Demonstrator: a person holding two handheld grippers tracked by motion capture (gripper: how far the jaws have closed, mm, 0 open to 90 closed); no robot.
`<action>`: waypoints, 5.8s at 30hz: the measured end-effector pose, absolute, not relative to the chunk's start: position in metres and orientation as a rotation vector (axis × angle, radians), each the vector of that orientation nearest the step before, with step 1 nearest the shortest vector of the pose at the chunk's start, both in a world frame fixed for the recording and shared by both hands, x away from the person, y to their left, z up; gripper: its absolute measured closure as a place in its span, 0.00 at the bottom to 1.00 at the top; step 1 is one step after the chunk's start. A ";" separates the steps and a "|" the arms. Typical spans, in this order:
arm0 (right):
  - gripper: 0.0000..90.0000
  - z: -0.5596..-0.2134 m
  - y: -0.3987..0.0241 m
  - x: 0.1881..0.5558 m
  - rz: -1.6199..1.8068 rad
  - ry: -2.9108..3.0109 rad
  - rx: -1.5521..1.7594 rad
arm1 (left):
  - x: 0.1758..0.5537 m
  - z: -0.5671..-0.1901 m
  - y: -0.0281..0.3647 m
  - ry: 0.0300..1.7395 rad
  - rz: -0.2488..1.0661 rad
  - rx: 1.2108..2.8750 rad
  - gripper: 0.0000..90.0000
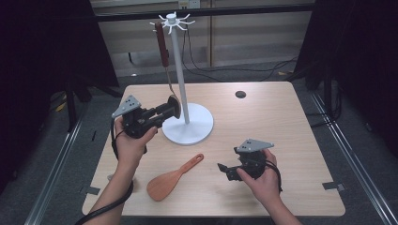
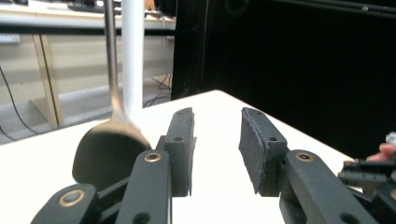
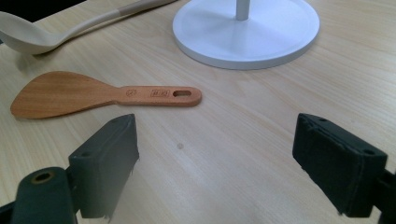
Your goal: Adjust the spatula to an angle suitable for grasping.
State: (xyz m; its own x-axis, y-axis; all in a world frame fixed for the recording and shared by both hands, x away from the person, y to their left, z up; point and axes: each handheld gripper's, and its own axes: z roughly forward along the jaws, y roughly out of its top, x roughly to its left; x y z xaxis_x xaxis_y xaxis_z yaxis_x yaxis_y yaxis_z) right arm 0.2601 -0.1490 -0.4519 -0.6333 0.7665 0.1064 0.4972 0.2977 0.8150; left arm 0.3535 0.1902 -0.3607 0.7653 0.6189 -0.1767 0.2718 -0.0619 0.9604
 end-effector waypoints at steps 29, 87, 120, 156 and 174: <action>0.15 -0.452 -0.147 0.259 1.254 2.270 1.139 | 0.367 -0.442 0.249 1.068 0.380 1.813 0.66; 0.15 -0.452 -0.148 0.260 1.256 2.276 1.137 | 0.402 -0.468 0.268 1.518 0.156 2.364 0.66; 0.15 -0.453 -0.146 0.260 1.250 2.284 1.137 | 0.403 -0.467 0.258 1.588 0.063 2.546 0.74; 0.15 -0.453 -0.145 0.259 1.247 2.281 1.132 | 0.388 -0.457 0.270 1.534 0.169 2.308 0.87; 0.15 -0.452 -0.143 0.259 1.247 2.285 1.128 | 0.386 -0.466 0.269 1.519 0.128 2.327 0.87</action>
